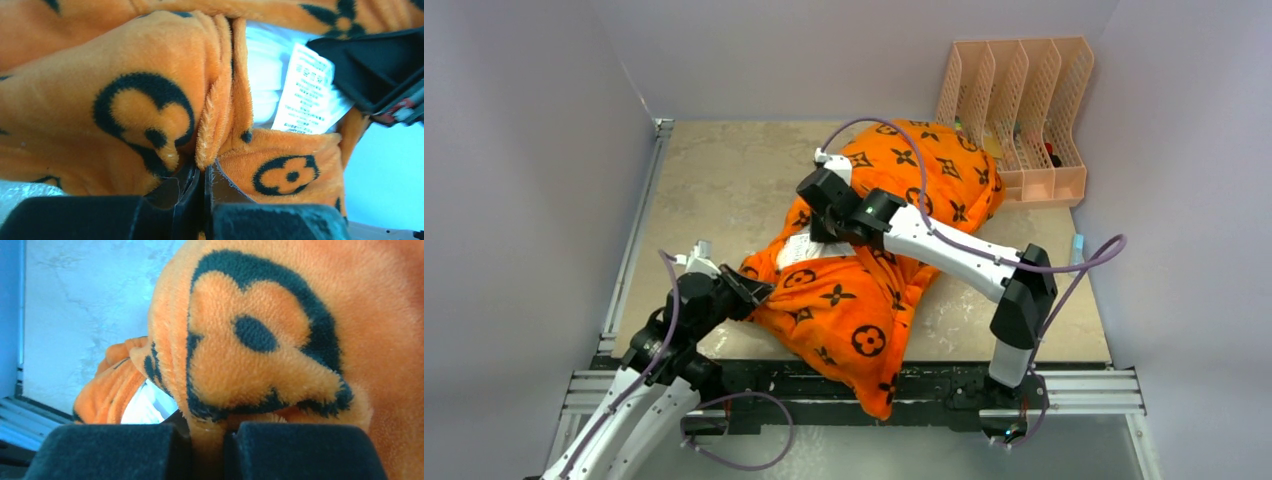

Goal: Remove the pillowcase from the pillow
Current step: Remove the pillow from the pillowcase.

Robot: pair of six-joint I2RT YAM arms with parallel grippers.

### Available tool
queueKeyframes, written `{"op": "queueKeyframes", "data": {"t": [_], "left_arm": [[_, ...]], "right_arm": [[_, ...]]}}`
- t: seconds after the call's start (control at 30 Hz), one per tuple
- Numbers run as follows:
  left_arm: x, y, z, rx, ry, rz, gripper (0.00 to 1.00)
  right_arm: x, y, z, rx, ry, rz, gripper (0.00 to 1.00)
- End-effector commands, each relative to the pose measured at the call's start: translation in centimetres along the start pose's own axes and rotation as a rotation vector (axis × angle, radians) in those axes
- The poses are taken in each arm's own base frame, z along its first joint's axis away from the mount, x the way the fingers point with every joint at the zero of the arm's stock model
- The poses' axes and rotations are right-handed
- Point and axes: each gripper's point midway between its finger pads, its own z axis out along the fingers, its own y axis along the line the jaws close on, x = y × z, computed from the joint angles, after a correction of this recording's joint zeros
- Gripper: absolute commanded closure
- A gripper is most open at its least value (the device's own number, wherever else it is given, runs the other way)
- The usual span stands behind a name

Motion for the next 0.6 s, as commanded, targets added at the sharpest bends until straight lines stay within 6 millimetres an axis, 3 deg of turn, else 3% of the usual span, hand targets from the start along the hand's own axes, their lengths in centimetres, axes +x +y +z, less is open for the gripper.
{"op": "queueKeyframes", "data": {"t": [0.0, 0.13, 0.33, 0.5, 0.57], "left_arm": [[5.1, 7.6, -2.3, -0.278, 0.223, 0.038, 1.00], [6.4, 10.0, -2.3, -0.345, 0.274, 0.042, 1.00], [4.7, 8.3, -2.1, -0.273, 0.163, -0.003, 1.00], [5.3, 9.4, -1.9, -0.337, 0.217, 0.043, 1.00], [5.1, 9.3, -1.8, -0.342, 0.218, 0.057, 1.00]], "right_arm": [[-18.9, -2.4, -7.9, -0.066, -0.514, 0.198, 1.00], [-21.2, -3.1, -9.2, -0.119, -0.550, 0.245, 1.00], [-24.5, -4.5, -11.5, -0.204, -0.590, 0.304, 1.00], [-25.0, -4.2, -12.6, -0.320, -0.577, 0.309, 1.00], [-26.0, -4.6, -14.4, -0.359, -0.616, 0.325, 1.00]]}}
